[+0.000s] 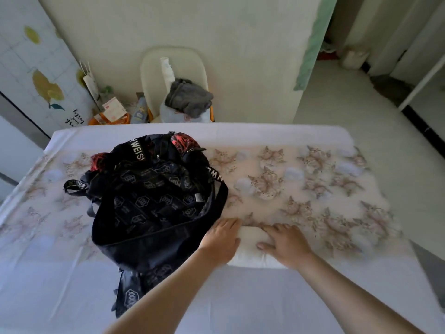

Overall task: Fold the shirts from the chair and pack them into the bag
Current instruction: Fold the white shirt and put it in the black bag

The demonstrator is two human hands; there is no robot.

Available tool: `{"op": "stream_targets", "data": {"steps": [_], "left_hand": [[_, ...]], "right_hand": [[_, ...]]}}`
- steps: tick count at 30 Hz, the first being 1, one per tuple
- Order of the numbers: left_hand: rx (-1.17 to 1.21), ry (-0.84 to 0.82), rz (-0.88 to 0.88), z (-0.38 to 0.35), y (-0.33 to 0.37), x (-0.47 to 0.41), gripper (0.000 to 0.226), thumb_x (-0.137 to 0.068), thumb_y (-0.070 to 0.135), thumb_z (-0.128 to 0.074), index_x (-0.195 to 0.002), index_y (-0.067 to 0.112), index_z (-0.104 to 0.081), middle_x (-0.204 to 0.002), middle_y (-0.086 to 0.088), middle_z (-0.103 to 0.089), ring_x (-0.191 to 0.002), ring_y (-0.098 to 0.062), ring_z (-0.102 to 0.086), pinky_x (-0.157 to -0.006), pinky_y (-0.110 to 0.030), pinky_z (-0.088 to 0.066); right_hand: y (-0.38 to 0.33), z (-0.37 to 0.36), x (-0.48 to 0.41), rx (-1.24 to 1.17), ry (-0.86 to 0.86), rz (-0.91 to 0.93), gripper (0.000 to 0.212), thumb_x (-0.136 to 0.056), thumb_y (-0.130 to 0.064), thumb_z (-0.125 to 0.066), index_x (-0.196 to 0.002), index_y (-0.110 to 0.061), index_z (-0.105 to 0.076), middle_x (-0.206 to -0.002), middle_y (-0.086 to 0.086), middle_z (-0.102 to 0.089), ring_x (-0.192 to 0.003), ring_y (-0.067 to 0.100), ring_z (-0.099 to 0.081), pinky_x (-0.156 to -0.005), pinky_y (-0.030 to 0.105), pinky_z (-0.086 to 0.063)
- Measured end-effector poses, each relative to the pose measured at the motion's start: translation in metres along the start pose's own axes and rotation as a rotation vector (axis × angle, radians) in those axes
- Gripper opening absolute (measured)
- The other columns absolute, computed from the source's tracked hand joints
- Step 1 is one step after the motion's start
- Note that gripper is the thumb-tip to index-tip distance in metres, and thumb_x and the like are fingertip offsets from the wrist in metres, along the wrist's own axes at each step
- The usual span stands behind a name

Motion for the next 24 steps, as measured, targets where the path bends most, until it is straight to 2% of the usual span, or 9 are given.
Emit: {"op": "stream_targets", "data": {"steps": [2,4,6,8,11,16,19,21,24], "left_hand": [[0.194,-0.028,0.141,-0.012,0.01,0.001,0.056,-0.098,0.03,-0.048,-0.148,0.014,-0.028,-0.15,-0.005,-0.034,-0.139,-0.025,-0.034,-0.115,-0.036,-0.029],[0.36,-0.028,0.349,-0.021,0.018,-0.002,0.057,-0.096,0.035,-0.052,-0.145,0.014,-0.029,-0.143,-0.01,-0.039,-0.13,-0.029,-0.043,-0.106,-0.035,-0.038],[0.521,-0.066,0.588,-0.029,0.023,-0.007,0.059,-0.094,0.041,-0.056,-0.141,0.011,-0.036,-0.135,-0.014,-0.049,-0.121,-0.031,-0.052,-0.095,-0.029,-0.044],[0.733,-0.102,0.742,-0.037,0.03,-0.011,0.056,-0.09,0.042,-0.062,-0.132,0.007,-0.051,-0.128,-0.014,-0.06,-0.116,-0.03,-0.059,-0.093,-0.03,-0.049],[0.969,-0.119,0.831,-0.04,0.038,-0.012,0.049,-0.081,0.034,-0.077,-0.12,0.008,-0.064,-0.116,-0.01,-0.068,-0.11,-0.027,-0.065,-0.09,-0.033,-0.054],[0.993,-0.318,0.841,-0.038,0.044,-0.007,0.086,-0.051,0.045,-0.082,-0.128,0.016,-0.056,-0.116,-0.005,-0.064,-0.108,-0.024,-0.062,-0.097,-0.038,-0.052],[0.906,-0.223,0.679,-0.022,0.048,-0.009,0.061,-0.069,0.029,-0.082,-0.124,0.032,-0.055,-0.108,0.004,-0.061,-0.102,-0.017,-0.058,-0.081,-0.029,-0.051],[0.85,-0.135,0.521,0.001,0.054,-0.006,0.053,-0.071,0.015,-0.082,-0.116,0.029,-0.057,-0.097,0.008,-0.059,-0.091,-0.013,-0.056,-0.066,-0.024,-0.046],[0.845,-0.005,0.334,0.039,0.052,0.005,0.049,-0.067,0.003,-0.081,-0.104,0.024,-0.056,-0.091,0.006,-0.059,-0.085,-0.012,-0.056,-0.063,-0.017,-0.047]], "right_hand": [[0.013,-0.01,0.012,0.0,0.088,-0.018,0.074,-0.08,-0.077,-0.029,-0.12,-0.027,-0.066,-0.099,0.003,-0.07,-0.091,0.031,-0.067,-0.08,0.043,-0.047],[0.021,-0.014,0.022,0.033,0.123,-0.081,0.067,-0.085,-0.072,-0.032,-0.116,-0.024,-0.067,-0.097,0.003,-0.07,-0.089,0.029,-0.066,-0.077,0.043,-0.048],[0.024,-0.014,0.025,0.003,0.157,-0.102,0.061,-0.092,-0.062,-0.037,-0.138,-0.023,-0.052,-0.132,0.005,-0.058,-0.12,0.026,-0.056,-0.093,0.044,-0.045],[0.018,-0.017,0.027,-0.055,0.1,-0.012,0.064,-0.097,-0.05,-0.027,-0.155,-0.022,-0.024,-0.16,0.005,-0.025,-0.145,0.024,-0.029,-0.108,0.042,-0.036],[0.01,-0.026,0.034,-0.071,0.042,0.075,0.072,-0.089,-0.047,0.001,-0.159,-0.025,-0.001,-0.167,0.002,-0.003,-0.153,0.022,-0.008,-0.118,0.044,-0.021],[0.015,-0.018,0.04,-0.257,0.04,0.097,0.068,-0.094,-0.031,-0.045,-0.156,-0.028,-0.015,-0.164,-0.001,-0.016,-0.151,0.018,-0.013,-0.121,0.037,-0.013],[0.019,0.003,0.035,-0.411,0.045,0.111,0.089,-0.078,-0.031,-0.055,-0.157,-0.025,-0.015,-0.164,0.0,-0.018,-0.151,0.016,-0.014,-0.122,0.035,-0.013],[0.016,0.022,0.03,-0.446,0.037,0.156,0.099,-0.07,-0.036,-0.055,-0.158,-0.024,-0.013,-0.162,0.0,-0.023,-0.149,0.016,-0.02,-0.121,0.035,-0.017],[0.003,0.053,0.025,-0.499,0.03,0.229,0.099,-0.065,-0.045,-0.056,-0.156,-0.031,-0.018,-0.138,-0.005,-0.059,-0.124,0.018,-0.054,-0.103,0.033,-0.042]]}}
Point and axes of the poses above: each hand's wrist, its own x-axis away from the middle knuckle, its own z-axis out of the back of the hand, y = z × x, the point moved 5 cm from there along -x, towards the middle knuckle
